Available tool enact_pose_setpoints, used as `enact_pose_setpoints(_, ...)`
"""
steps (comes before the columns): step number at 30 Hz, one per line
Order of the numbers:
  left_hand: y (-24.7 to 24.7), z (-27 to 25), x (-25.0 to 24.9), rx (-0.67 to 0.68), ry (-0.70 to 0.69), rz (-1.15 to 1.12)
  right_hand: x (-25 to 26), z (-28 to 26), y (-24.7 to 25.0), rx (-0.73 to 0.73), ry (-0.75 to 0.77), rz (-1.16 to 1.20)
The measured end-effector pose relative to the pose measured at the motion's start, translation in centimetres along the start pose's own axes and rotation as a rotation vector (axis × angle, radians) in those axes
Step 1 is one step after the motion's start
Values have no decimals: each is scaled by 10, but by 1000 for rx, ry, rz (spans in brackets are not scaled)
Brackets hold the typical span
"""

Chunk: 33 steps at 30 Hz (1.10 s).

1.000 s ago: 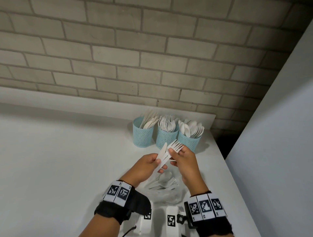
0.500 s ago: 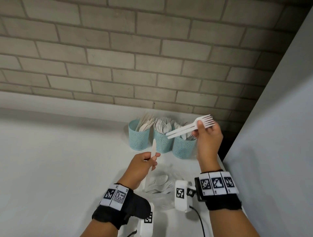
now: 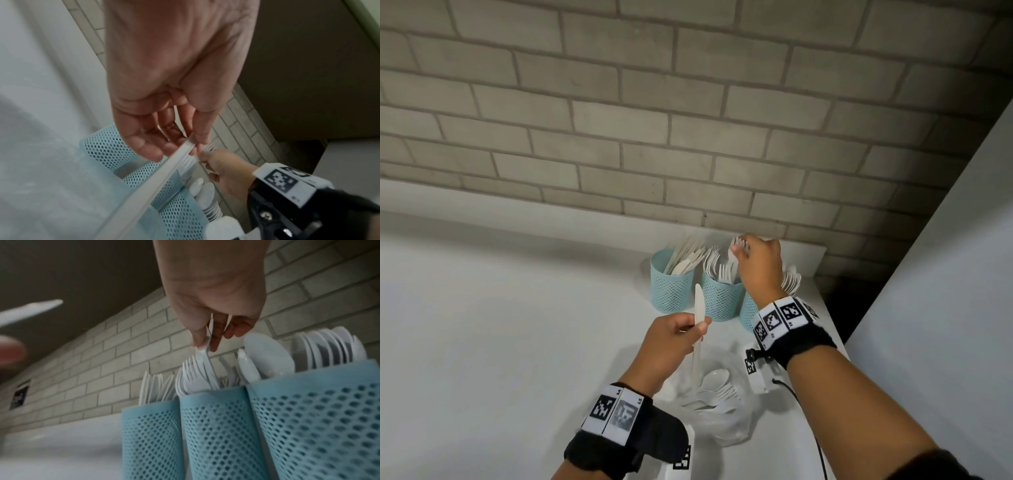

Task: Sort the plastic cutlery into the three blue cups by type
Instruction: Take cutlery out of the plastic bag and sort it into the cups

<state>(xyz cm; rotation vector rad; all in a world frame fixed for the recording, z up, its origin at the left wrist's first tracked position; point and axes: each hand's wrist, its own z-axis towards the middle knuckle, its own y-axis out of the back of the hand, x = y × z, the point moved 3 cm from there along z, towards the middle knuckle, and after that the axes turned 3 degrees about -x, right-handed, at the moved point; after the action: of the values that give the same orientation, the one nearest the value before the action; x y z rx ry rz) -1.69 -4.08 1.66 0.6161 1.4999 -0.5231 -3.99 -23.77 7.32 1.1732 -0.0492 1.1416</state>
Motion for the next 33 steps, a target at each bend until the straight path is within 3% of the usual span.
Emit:
enact_pose_setpoints(3, 0, 1, 1, 3, 12, 19, -10, -3, -17, 177, 33, -365)
enact_pose_setpoints(5, 1, 2, 2, -3, 22, 24, -10, -3, -18, 238, 4, -363)
enact_pose_setpoints(10, -1, 7, 5, 6, 21, 47, 13, -11, 11, 204, 17, -95)
enact_pose_setpoints(12, -3, 9, 4, 12, 16, 47, 26, -27, 21, 374, 67, 150)
enact_pose_setpoints(15, -5, 10, 0, 12, -8, 39, 38, -52, 20, 780, 122, 343)
enact_pose_setpoints(17, -5, 12, -1, 5, -28, 44, 38, -56, 14, 848, 137, 385)
enact_pose_setpoints(21, -5, 16, 1, -9, -44, 78, 44, -40, 16, 676, 140, 398)
enact_pose_setpoints(24, 0, 18, 14, 33, 40, 159, 51, -17, 28, 377, 54, 444)
enact_pose_setpoints(26, 0, 16, 25, 184, 107, 356, 54, -3, 35, 181, -8, 584)
enact_pose_setpoints(28, -3, 11, 34, 369, 91, 746, 61, 4, 37, 48, 9, 657)
enact_pose_setpoints(30, -7, 4, 41, 473, 85, 988, 68, 5, 29, -12, 70, 623)
enact_pose_setpoints(33, -13, -2, 49, 534, 107, 1071, 76, -2, 4, 4, 180, 454)
